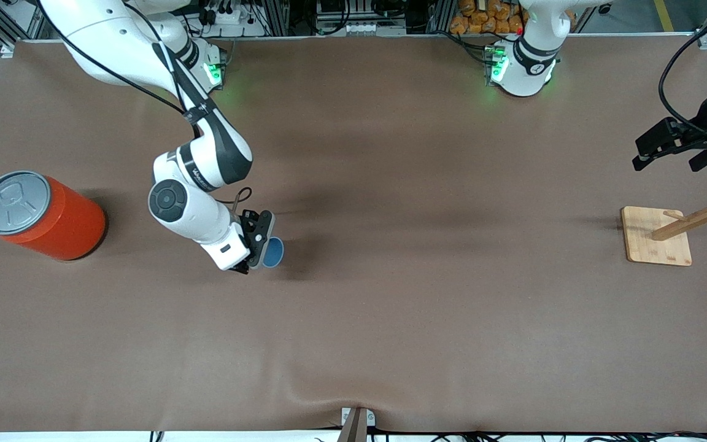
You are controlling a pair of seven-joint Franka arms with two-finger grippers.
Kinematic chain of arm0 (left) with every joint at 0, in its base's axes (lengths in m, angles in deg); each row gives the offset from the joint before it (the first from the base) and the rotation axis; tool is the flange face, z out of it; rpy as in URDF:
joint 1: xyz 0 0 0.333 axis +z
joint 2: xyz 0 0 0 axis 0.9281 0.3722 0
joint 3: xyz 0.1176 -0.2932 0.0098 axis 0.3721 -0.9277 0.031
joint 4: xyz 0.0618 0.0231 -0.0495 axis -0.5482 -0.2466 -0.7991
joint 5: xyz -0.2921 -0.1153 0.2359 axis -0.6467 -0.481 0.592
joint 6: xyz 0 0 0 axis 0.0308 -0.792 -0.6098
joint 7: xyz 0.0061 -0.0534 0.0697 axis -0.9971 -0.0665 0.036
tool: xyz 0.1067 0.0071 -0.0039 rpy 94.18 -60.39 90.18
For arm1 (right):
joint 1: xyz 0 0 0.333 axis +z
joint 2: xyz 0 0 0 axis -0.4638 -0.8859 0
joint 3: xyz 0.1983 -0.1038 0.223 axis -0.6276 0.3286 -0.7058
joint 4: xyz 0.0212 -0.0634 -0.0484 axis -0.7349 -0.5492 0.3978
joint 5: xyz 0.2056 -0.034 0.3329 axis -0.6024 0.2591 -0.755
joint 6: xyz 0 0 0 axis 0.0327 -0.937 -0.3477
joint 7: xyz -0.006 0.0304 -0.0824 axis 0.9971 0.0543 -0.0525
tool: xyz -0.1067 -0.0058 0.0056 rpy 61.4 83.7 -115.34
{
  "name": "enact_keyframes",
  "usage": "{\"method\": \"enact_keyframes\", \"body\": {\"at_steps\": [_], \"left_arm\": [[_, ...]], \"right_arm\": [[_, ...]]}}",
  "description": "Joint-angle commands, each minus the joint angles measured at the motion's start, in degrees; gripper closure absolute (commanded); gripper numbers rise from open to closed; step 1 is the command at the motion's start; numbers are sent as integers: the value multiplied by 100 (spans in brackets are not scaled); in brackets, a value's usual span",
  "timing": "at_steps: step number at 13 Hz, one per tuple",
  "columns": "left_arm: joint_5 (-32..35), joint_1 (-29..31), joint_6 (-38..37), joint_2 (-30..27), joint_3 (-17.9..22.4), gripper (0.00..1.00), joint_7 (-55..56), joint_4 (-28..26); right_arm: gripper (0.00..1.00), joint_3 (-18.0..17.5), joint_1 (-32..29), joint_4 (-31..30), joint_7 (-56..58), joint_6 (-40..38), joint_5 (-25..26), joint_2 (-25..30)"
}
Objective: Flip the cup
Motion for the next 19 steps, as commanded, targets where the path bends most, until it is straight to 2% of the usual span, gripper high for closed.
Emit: {"method": "enact_keyframes", "body": {"at_steps": [1,3,5,9,11,14,16,17,18,19], "left_arm": [[-75,17,-90,15,-19,0,16,68],[-84,25,-90,24,-19,0,8,50],[-84,52,-99,77,-20,0,-19,59],[-84,8,-134,59,-28,0,-45,76],[-84,8,-256,68,-28,0,-71,68],[-84,-10,-275,85,-28,0,-107,68],[-84,-27,-275,103,-28,0,-89,50],[-84,-27,-284,112,-28,0,-89,50],[-84,-19,-292,112,-28,0,-98,50],[-84,-10,-292,120,-28,0,-98,41]], "right_arm": [[56,32,452,52,492,551,90,-233],[56,50,621,122,484,561,143,-259],[56,50,901,455,449,561,152,-557],[59,111,1386,527,141,929,195,-821],[65,111,1457,737,141,956,397,-1006],[65,155,1562,843,132,991,581,-1147],[64,330,1772,852,132,1088,714,-1200],[60,444,1912,852,132,1132,714,-1209],[43,584,2062,852,141,1167,714,-1226],[8,673,2159,852,141,1167,714,-1227]]}}
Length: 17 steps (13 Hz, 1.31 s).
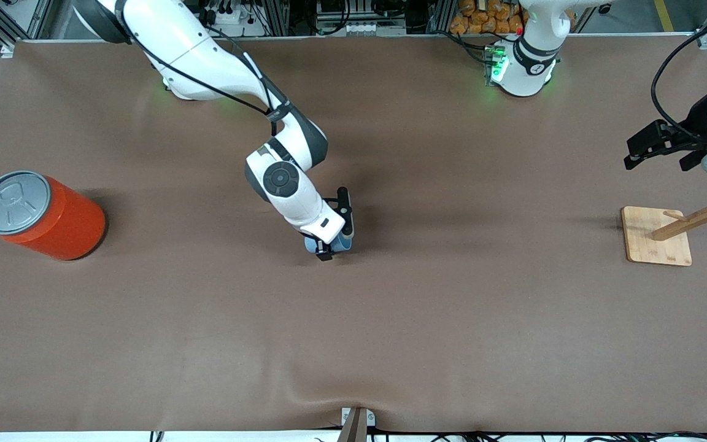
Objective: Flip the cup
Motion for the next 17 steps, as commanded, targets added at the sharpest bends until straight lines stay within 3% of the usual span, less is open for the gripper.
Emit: {"method": "enact_keyframes", "body": {"at_steps": [1,8,12,17], "left_arm": [[-84,24,-97,54,-9,0,-76,55],[-84,-11,-114,124,-9,0,-84,56],[-171,-46,-176,379,-114,0,-84,82],[-2154,-46,-1,1309,-184,0,-58,91]], "right_arm": [[0,278,279,75,138,308,120,-101],[0,287,156,162,120,98,103,83],[0,287,-160,504,-309,-1120,32,417],[0,305,-712,866,-1782,-2204,32,961]]}}
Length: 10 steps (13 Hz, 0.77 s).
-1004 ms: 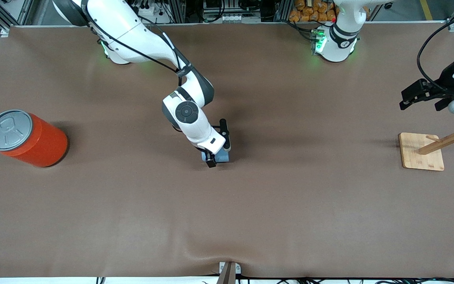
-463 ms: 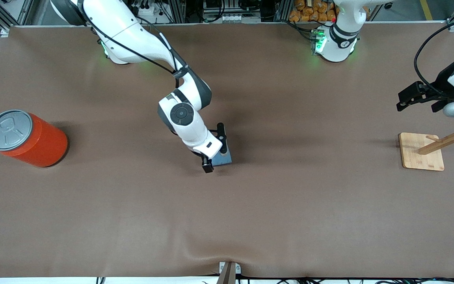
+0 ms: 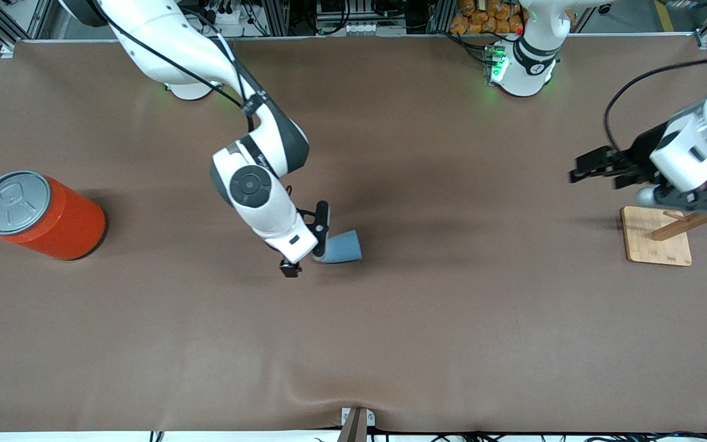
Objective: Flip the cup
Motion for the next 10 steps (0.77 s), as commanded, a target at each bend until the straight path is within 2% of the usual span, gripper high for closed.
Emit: {"method": "enact_keyframes", "body": {"at_steps": [1,5,7,8,10], "left_arm": [[-1001,10,215,591,-25,0,-7,134],[-1750,-280,760,1136,-69,0,125,46],[-2505,-289,1119,1462,-121,0,-50,-77],[-2656,-411,1322,1541,-130,0,-120,-147],[-2841,-736,1813,1586,-130,0,-130,-375]], "right_arm": [[0,-85,-502,-34,-1109,-472,29,448],[0,-24,-1267,-87,-2070,-896,20,1151],[0,387,-1410,-131,-2125,-1394,20,1625],[0,581,-1488,-131,-2125,-1728,11,1871],[0,636,-1917,-122,-2125,-2344,-172,2250]]}}
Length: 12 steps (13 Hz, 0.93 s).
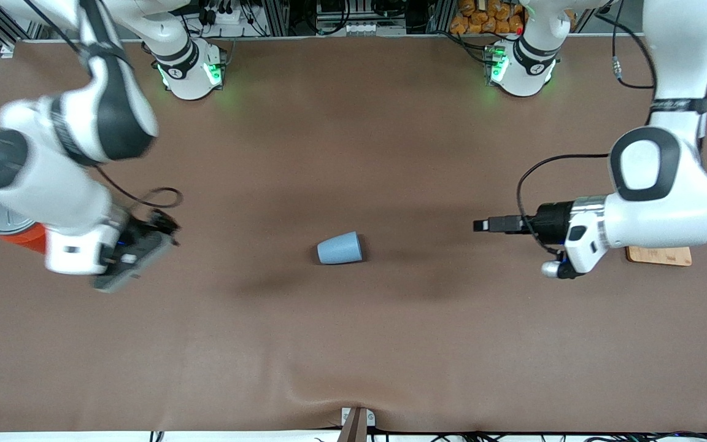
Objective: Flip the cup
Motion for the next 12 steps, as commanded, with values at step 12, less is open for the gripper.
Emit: {"method": "enact_keyframes", "body": {"at_steps": [12], "left_arm": [[-4396,-1421,1788,1780,-3,0,-2754,-277]], "right_arm": [[0,60,-1216,-168,-2436,-1882,-196,1700]]}}
